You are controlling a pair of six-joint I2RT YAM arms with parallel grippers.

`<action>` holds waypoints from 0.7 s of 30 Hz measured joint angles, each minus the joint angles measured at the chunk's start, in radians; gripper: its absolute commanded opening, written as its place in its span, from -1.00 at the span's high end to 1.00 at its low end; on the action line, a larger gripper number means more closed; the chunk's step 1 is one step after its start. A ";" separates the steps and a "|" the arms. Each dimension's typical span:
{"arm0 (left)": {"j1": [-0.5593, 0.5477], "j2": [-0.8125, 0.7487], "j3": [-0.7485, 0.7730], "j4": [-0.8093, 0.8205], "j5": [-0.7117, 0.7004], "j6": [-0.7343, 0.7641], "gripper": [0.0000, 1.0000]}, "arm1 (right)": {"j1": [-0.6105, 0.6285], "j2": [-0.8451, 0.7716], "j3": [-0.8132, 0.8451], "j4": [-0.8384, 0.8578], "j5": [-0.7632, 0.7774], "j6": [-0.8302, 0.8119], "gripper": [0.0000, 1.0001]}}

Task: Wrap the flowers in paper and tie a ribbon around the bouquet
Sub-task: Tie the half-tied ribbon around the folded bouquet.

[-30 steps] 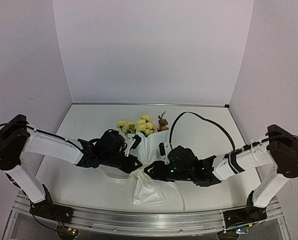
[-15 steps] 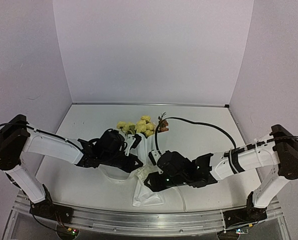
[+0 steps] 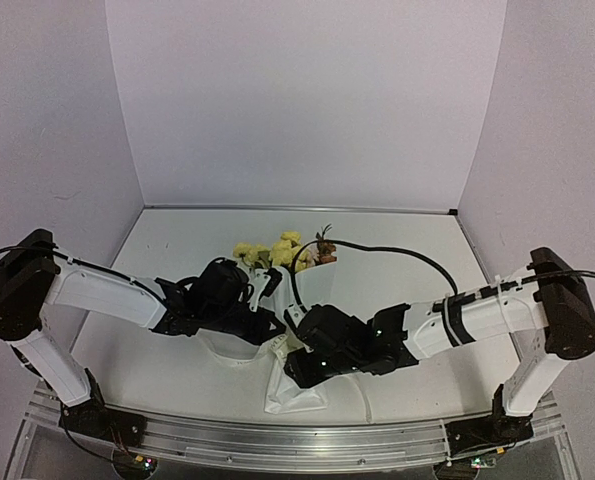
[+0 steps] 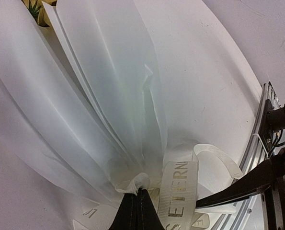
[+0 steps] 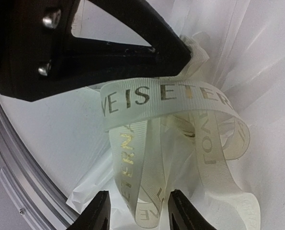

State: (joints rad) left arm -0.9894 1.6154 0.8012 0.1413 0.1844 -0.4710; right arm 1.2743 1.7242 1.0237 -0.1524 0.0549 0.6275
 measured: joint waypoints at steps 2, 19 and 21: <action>0.000 0.000 -0.004 0.002 0.000 0.000 1.00 | 0.000 0.017 0.009 -0.008 0.004 -0.005 0.32; 0.000 -0.049 -0.047 0.036 -0.050 -0.015 1.00 | 0.001 -0.014 -0.002 -0.044 0.041 0.025 1.00; 0.000 -0.062 -0.057 0.043 -0.068 -0.020 1.00 | 0.001 -0.033 -0.017 -0.044 0.050 0.037 1.00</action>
State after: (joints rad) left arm -0.9894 1.5530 0.7441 0.1845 0.1168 -0.4907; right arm 1.2751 1.6910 1.0066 -0.1964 0.1047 0.6640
